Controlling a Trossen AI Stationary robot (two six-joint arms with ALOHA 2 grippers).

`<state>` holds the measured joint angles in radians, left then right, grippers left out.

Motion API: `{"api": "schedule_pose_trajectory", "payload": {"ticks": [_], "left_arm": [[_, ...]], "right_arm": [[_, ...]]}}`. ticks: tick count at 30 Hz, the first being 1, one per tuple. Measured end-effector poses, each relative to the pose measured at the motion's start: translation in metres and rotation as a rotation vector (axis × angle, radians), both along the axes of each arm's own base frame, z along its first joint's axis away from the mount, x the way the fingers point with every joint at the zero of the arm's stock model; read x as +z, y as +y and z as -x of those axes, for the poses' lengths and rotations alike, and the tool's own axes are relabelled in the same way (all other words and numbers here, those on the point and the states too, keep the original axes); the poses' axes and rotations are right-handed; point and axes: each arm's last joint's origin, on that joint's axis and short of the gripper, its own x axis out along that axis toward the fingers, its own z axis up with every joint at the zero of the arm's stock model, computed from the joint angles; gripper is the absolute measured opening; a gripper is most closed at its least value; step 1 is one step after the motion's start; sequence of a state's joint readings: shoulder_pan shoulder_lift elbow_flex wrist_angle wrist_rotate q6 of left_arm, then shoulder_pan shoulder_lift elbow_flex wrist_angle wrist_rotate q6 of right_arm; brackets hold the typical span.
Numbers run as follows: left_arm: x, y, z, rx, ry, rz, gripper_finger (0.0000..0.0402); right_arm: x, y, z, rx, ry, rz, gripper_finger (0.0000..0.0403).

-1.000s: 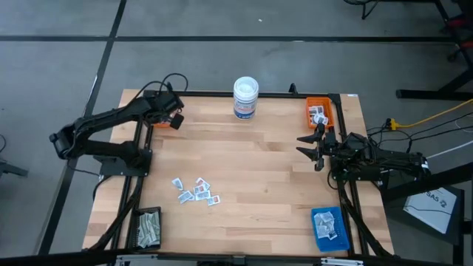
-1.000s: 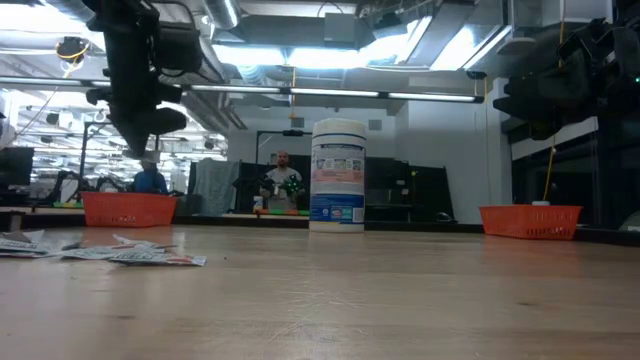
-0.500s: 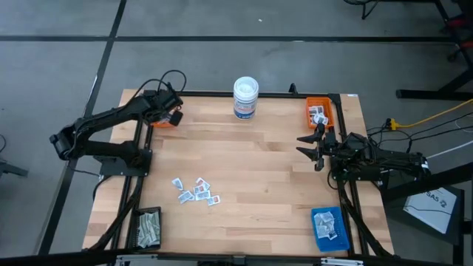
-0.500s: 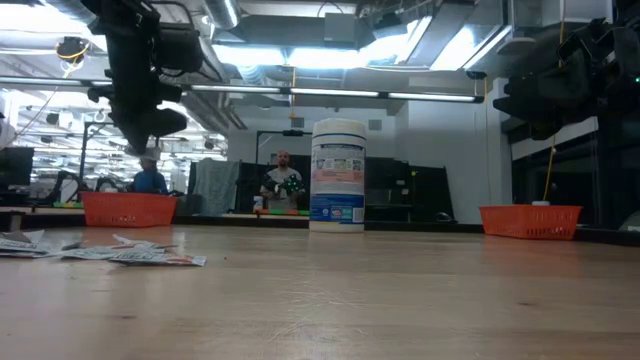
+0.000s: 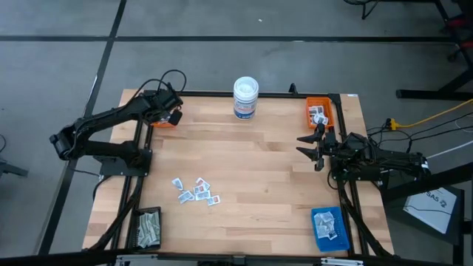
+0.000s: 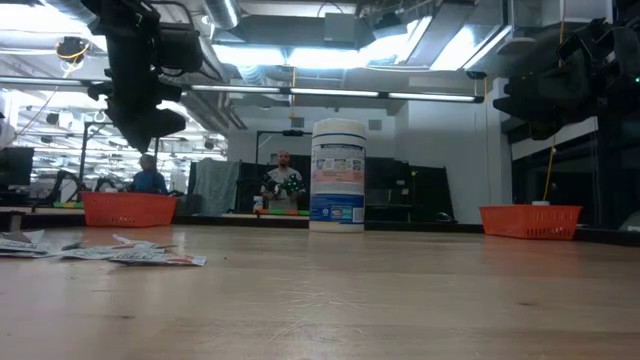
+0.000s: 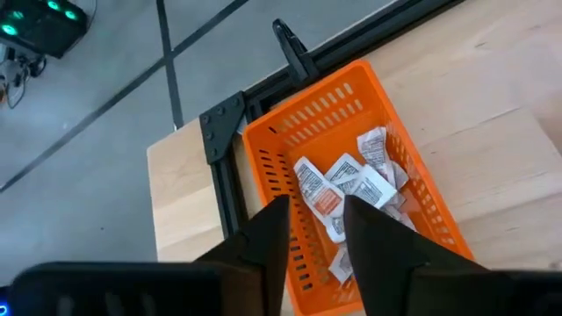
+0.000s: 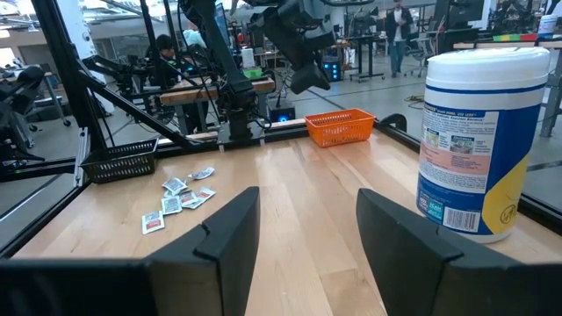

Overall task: Pick & Place First Aid Supplies
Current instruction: Put the orange ointment pack into the left orange bin

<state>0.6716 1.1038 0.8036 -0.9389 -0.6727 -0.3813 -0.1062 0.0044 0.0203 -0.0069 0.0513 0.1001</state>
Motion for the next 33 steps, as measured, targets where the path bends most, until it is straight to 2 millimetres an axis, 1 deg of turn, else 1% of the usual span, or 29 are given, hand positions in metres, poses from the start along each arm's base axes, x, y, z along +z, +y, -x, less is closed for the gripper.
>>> {"api": "schedule_pose_trajectory", "payload": {"ticks": [3,7,11,17,21,25,29,33], "left_arm": [[0.0,-0.001,-0.001,-0.01,-0.007,0.011,0.0115],[0.0,-0.003,-0.005,-0.057,-0.024,0.03,0.0117],[0.001,-0.007,-0.015,-0.132,-0.08,0.024,0.0113],[0.004,-0.021,-0.038,-0.322,-0.212,0.05,0.0108],[0.006,-0.039,-0.053,-0.454,-0.277,0.068,0.0106],[0.008,-0.064,-0.065,-0.57,-0.317,0.087,0.0107],[0.007,-0.091,-0.072,-0.664,-0.35,0.124,0.0104],[0.007,-0.119,-0.075,-0.74,-0.387,0.167,0.0102]], "right_arm": [[0.0,0.0,0.0,0.0,-0.001,0.0,0.0191],[0.0,0.0,0.0,0.0,0.0,0.0,0.0191],[0.0,0.0,0.0,0.0,0.0,0.0,0.0191],[0.0,0.0,0.0,0.0,0.0,0.0,0.0191],[0.0,0.0,0.0,0.0,0.0,0.0,0.0191],[0.0,0.0,0.0,0.0,-0.001,0.0,0.0191],[0.0,0.0,0.0,0.0,0.0,0.0,0.0191],[0.0,0.0,0.0,0.0,0.0,0.0,0.0191]]}}
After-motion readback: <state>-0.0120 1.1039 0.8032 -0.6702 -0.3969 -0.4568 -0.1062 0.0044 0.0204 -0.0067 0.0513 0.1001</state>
